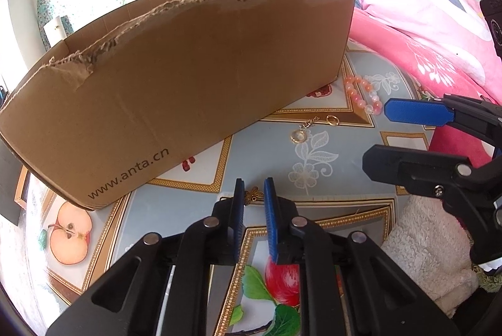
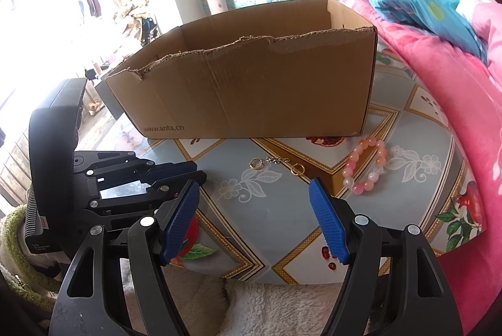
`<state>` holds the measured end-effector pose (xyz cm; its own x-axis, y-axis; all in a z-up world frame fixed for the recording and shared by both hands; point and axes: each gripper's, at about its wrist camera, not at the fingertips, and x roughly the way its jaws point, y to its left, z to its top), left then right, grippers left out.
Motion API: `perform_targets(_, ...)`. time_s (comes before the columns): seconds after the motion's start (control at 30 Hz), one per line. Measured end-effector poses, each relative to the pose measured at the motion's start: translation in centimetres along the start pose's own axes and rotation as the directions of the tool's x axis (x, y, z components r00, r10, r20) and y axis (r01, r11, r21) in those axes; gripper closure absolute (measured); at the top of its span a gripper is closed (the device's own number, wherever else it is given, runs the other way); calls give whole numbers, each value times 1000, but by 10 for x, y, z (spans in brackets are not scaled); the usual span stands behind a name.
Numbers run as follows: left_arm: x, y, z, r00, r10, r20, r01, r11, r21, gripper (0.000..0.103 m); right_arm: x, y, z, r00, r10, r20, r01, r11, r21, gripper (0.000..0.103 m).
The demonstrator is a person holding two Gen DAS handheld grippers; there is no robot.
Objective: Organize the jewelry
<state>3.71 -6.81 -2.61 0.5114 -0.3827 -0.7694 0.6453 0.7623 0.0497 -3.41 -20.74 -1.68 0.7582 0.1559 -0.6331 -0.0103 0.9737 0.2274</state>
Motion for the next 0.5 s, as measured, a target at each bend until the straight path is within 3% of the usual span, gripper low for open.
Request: perform_targets(0.5,-2,5,0,1000,-4,1,4,1000,-14,92,-5,1,2,1000,-6,14,6,1000,-6,35)
